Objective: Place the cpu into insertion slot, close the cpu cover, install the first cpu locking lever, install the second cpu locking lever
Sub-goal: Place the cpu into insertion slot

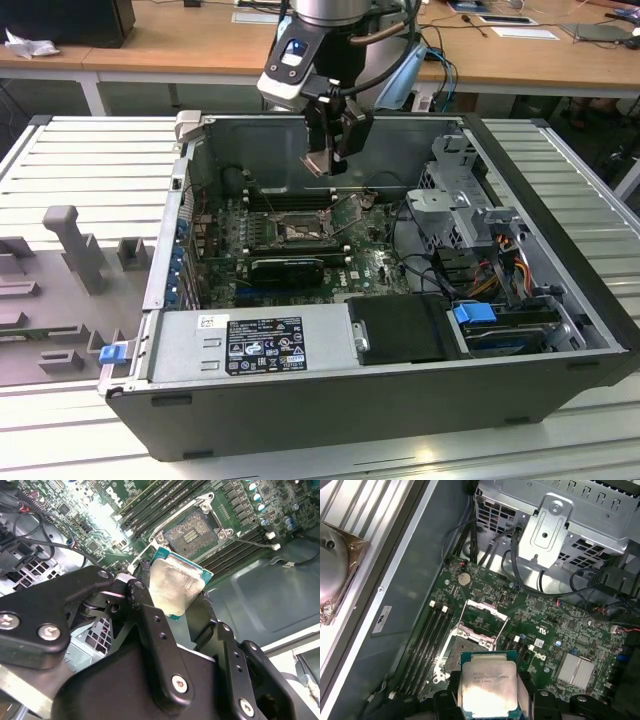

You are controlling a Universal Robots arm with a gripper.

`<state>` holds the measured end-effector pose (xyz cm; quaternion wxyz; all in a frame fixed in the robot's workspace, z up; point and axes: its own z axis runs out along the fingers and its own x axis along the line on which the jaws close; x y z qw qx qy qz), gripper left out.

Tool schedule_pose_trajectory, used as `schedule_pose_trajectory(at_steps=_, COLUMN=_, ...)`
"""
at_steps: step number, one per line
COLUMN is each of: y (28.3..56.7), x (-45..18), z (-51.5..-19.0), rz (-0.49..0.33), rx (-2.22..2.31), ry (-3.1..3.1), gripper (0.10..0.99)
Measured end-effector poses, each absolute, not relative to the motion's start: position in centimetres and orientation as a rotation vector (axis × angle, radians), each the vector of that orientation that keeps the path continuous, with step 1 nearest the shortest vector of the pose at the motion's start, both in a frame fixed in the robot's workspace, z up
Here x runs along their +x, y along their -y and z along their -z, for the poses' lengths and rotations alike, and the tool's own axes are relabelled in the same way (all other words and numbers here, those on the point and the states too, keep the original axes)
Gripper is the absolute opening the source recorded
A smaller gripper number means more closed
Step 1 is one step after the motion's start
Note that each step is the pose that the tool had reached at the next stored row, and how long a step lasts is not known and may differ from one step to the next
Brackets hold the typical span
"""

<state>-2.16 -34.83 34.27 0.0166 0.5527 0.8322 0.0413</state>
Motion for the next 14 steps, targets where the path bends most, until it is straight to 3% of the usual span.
schedule_pose_trajectory(at_steps=14, y=34.83, x=-2.16, z=-34.02, rz=-0.127, rx=1.802, ry=-2.526, gripper=0.529)
